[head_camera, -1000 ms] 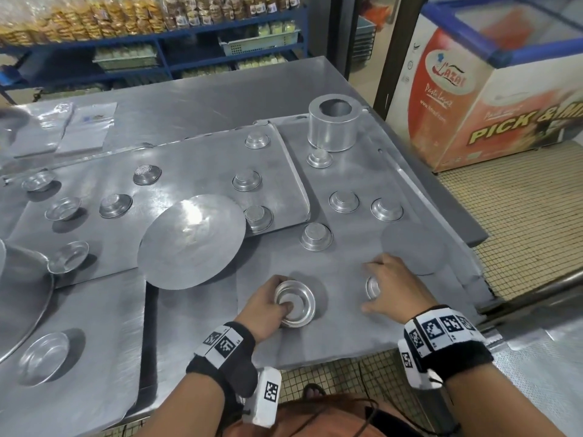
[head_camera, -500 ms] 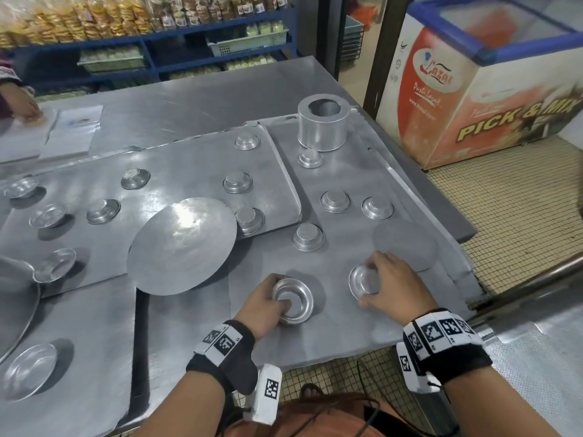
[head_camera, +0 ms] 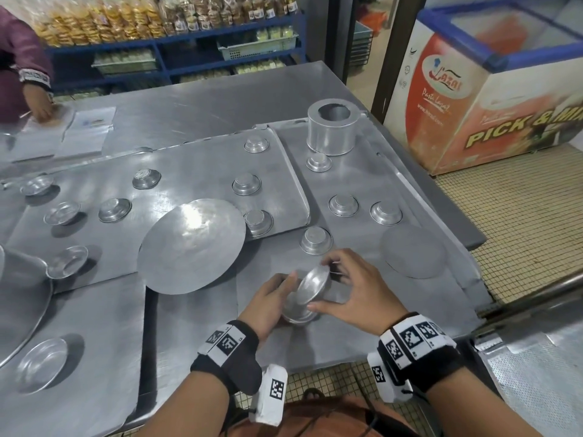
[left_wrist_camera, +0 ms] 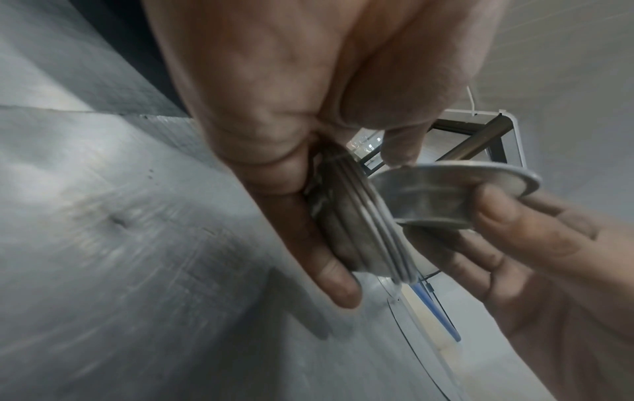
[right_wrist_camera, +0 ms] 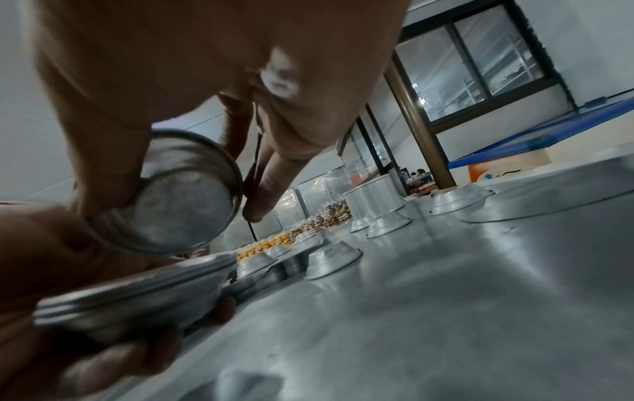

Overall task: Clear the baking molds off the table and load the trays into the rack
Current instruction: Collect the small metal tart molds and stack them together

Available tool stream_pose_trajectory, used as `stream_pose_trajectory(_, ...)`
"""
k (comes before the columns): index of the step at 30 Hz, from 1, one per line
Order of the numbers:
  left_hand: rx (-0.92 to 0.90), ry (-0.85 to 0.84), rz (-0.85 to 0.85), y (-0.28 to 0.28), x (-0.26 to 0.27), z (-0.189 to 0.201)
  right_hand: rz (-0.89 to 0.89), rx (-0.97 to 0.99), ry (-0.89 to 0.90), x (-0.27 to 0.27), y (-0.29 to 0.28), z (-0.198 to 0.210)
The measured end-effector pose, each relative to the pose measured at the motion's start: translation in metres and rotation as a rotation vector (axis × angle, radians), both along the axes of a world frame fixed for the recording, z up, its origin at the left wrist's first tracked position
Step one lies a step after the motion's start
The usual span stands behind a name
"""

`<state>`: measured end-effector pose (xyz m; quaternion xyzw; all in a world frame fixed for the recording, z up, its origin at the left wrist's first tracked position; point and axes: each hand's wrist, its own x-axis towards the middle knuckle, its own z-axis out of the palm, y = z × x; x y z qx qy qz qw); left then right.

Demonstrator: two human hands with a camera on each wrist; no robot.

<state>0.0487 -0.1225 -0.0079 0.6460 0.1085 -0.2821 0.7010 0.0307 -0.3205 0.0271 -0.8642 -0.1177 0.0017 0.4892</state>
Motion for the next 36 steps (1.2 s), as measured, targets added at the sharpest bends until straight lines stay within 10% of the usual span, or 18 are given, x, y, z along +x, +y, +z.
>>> stream_pose_trajectory(19, 0.002, 0.011, 0.075, 0.026, -0.007, -0.003, 0.228, -0.073, 0.275, 0.02, 0.01, -0.02)
stream_pose_trajectory(27, 0.053, 0.022, 0.13, 0.05, -0.013, -0.001, -0.234, -0.502, 0.041, 0.084, 0.005, -0.046)
stream_pose_trajectory(36, 0.054, 0.035, 0.179, 0.075, -0.022, -0.002, -0.245, -0.756, 0.155, 0.126, 0.028, -0.053)
